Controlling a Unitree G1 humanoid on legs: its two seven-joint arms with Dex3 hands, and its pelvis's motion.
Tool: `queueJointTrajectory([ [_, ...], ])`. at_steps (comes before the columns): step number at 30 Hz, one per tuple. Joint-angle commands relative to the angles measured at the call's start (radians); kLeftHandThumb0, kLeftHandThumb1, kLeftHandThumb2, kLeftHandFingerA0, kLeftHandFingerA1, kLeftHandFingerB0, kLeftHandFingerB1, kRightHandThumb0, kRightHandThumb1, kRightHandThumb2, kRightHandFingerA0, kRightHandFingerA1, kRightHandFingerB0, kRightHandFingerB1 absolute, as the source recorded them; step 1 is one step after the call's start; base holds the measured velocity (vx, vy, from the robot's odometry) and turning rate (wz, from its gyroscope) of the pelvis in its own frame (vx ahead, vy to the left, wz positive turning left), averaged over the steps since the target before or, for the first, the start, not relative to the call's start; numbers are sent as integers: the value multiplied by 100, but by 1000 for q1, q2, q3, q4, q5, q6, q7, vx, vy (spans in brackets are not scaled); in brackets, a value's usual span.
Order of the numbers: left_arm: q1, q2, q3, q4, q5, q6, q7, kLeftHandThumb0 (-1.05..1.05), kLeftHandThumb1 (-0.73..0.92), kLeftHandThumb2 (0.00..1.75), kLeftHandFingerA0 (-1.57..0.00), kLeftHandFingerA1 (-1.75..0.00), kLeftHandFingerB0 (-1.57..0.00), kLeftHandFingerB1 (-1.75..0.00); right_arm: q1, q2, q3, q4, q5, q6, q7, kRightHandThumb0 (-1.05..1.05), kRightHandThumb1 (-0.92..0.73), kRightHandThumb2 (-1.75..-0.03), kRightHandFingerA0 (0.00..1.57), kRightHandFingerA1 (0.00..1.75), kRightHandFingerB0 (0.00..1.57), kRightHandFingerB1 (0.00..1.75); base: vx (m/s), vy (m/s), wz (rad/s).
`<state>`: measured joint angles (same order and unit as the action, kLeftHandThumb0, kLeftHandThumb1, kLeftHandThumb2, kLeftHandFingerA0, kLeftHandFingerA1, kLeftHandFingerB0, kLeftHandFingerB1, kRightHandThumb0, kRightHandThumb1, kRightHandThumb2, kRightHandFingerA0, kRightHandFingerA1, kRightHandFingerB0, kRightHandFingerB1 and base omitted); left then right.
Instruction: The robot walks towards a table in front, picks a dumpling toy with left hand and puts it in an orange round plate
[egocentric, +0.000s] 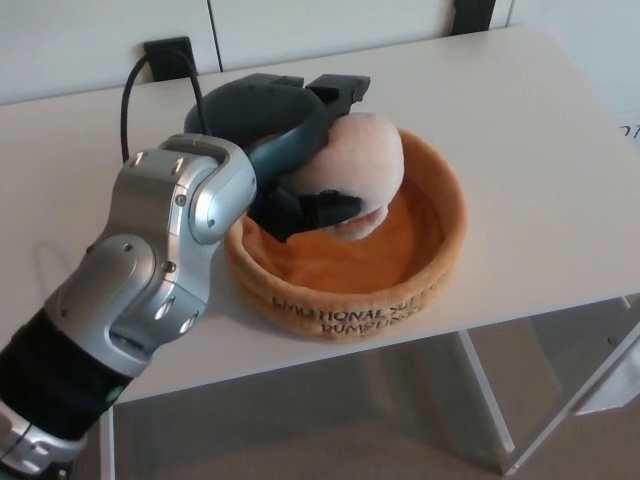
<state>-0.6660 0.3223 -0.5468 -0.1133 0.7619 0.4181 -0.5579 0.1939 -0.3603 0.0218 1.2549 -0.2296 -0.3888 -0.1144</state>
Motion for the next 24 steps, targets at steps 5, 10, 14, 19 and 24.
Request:
queueJointTrajectory([
  [5,19,32,12,-39,31,24,-63,-92,89,130,0,-14,0,-9,10,-17,4,-9,4,7,14,-47,-71,-62,80,49,32,31,0,0,0],
  [10,17,30,0,-38,52,32,-70,-92,87,130,0,-15,0,-9,3,-17,12,8,-5,13,6,-48,-70,-62,83,52,33,31,0,0,0],
  [14,4,27,-19,-32,95,44,-79,-96,73,115,0,-13,0,-6,5,-17,13,5,-3,10,5,-48,-71,-62,83,53,33,31,0,0,0],
  [19,49,-83,35,1,108,41,163,-12,42,66,0,-3,0,-5,0,-17,11,0,3,7,14,-48,-70,-62,82,51,33,31,0,0,0],
  [24,-11,-83,25,68,136,2,173,-2,56,58,0,0,0,-1,-8,-11,8,-4,6,8,11,-47,-70,-61,81,54,33,31,0,0,0],
])
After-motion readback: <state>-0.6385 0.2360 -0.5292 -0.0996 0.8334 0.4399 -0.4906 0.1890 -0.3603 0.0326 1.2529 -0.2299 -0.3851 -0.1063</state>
